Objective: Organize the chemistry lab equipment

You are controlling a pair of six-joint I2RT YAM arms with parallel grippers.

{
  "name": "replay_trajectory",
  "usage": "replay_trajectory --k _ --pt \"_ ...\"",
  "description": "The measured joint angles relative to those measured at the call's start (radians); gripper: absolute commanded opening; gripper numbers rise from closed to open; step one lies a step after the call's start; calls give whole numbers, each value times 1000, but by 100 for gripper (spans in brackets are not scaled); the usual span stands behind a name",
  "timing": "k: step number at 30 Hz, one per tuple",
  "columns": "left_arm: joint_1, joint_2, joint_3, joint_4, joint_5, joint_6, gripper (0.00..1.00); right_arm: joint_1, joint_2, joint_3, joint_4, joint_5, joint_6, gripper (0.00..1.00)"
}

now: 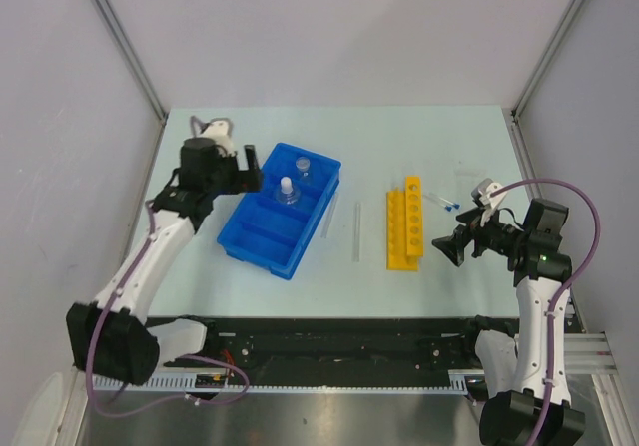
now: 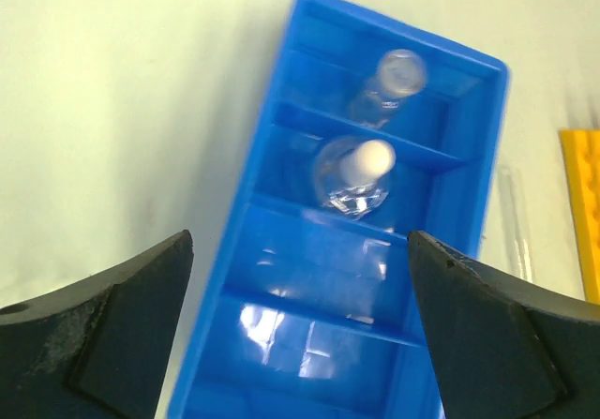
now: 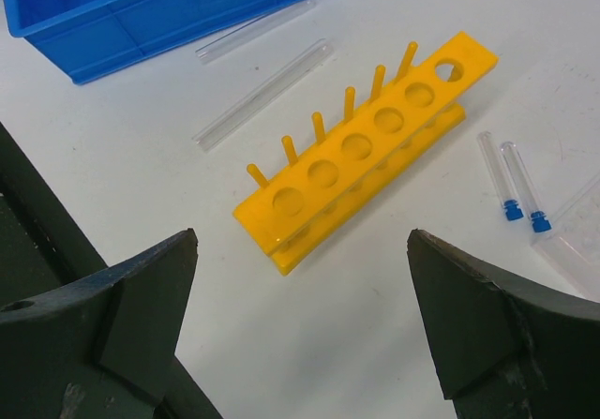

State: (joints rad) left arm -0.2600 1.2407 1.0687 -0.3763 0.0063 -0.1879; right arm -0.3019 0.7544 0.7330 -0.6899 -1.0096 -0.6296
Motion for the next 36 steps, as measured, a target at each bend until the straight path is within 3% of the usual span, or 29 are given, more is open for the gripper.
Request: replay_trajectory --k 6,13,21,28,36 --pt "239 -189 -163 -4 51 -64 100 19 0 0 0 1 0 100" --pt "402 -122 -205 -39 66 -171 100 31 0 0 0 2 0 100" --pt "420 43 -175 -157 -29 -257 100 33 0 0 0 6 0 100" --pt "420 95 -129 -220 -162 -294 100 35 0 0 0 8 0 100" --pt "420 187 -95 -241 -217 -313 100 35 0 0 0 8 0 100"
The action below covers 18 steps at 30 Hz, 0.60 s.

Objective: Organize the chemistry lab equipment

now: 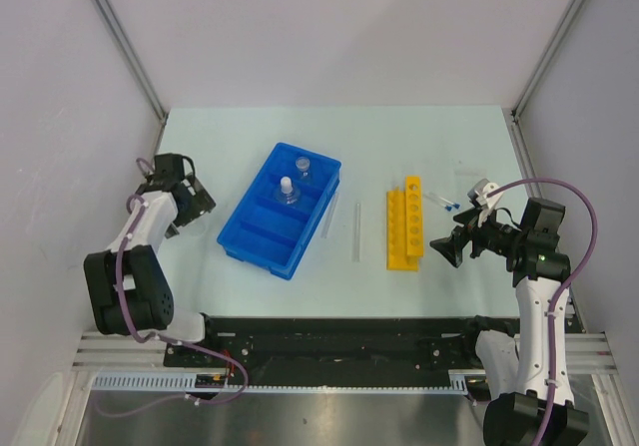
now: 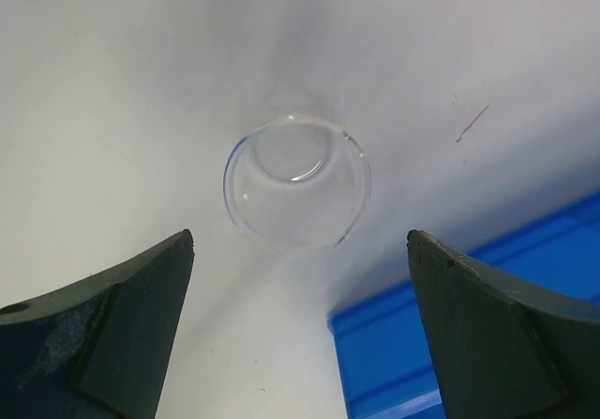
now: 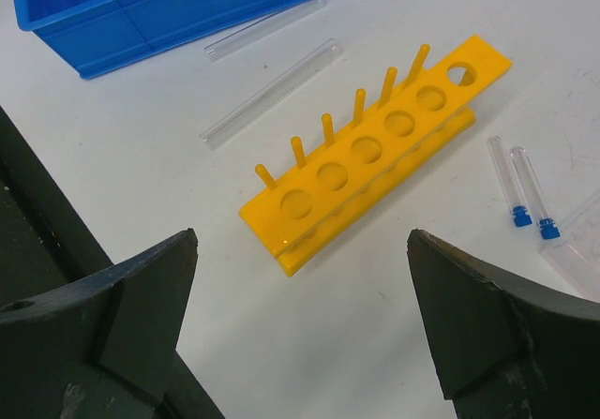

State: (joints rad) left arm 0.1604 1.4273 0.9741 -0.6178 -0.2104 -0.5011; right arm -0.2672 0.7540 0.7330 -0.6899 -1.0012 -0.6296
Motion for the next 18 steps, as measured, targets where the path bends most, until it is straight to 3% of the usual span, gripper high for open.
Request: replay_trajectory --k 7,18 --pt "0 126 95 5 -28 -2 95 0 0 0 0 0 0 100" --pt "0 225 139 5 -50 -4 75 4 -1 0 0 0 0 100"
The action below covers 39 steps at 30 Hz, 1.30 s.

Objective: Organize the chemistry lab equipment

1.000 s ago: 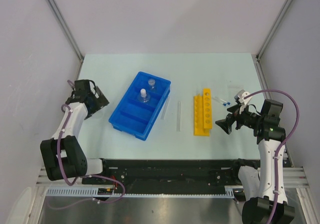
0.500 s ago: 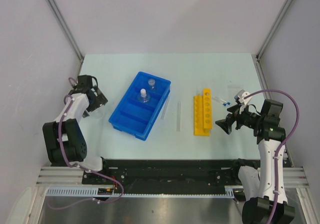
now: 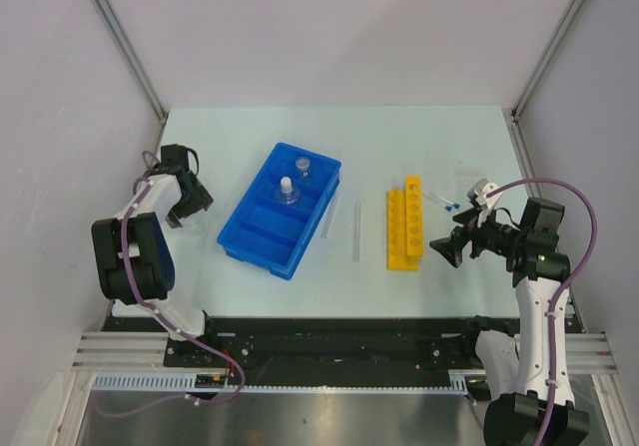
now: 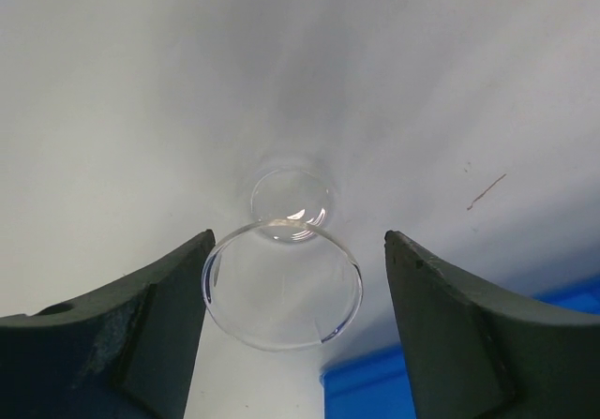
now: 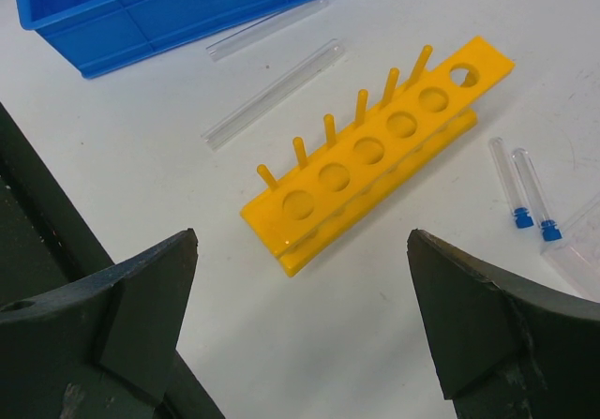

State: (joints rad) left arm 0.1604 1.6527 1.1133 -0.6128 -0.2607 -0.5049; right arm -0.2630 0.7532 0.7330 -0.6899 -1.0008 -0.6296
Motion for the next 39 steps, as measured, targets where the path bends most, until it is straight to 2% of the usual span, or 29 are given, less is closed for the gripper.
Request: replay_trajectory --k 6,10,14,16,31,39 --pt "0 3 0 3 2 1 59 2 0 0 0 0 0 100" --pt "0 3 0 8 4 4 42 2 0 0 0 1 0 100" --pt "0 0 -5 19 6 8 33 2 0 0 0 1 0 100" --pt "0 -2 -7 23 11 10 24 2 0 0 0 1 0 100" --pt "0 -127 -13 12 31 53 30 2 2 0 0 2 0 100" --pt "0 -248 -14 -10 99 68 27 1 8 0 0 2 0 100"
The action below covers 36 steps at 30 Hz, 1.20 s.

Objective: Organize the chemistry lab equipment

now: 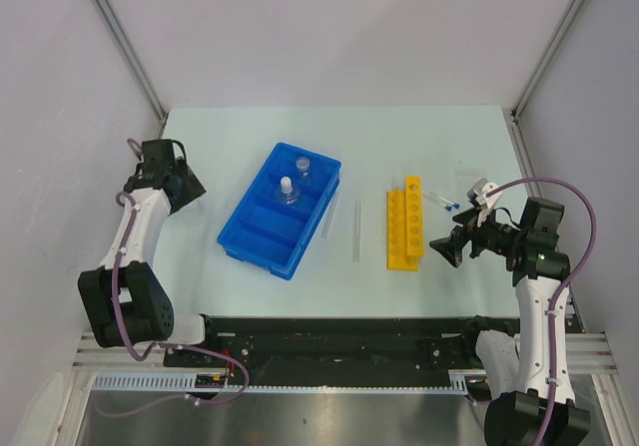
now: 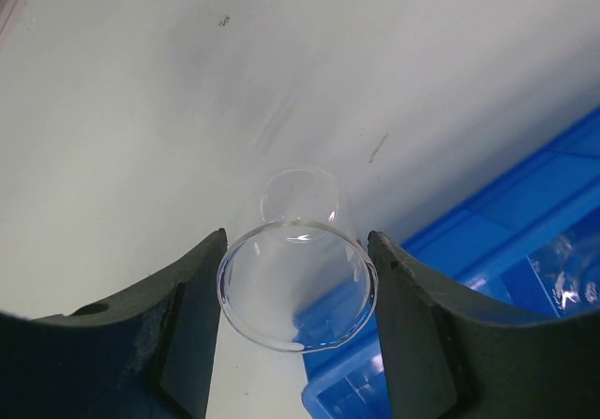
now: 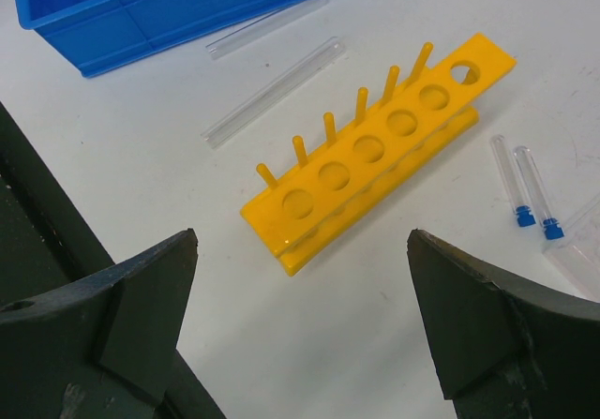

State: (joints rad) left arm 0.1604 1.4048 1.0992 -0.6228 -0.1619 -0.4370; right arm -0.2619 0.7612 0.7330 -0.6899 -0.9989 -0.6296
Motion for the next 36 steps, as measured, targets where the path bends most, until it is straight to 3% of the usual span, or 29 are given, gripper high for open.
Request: replay_trajectory --k 15,26,36 --pt "-23 -190 0 -31 231 6 26 -2 2 0 0 0 0 100" --pt "-238 -235 0 -12 350 19 26 -13 2 0 0 0 0 100" --pt "-350 -224 -14 31 380 19 26 -17 1 0 0 0 0 100"
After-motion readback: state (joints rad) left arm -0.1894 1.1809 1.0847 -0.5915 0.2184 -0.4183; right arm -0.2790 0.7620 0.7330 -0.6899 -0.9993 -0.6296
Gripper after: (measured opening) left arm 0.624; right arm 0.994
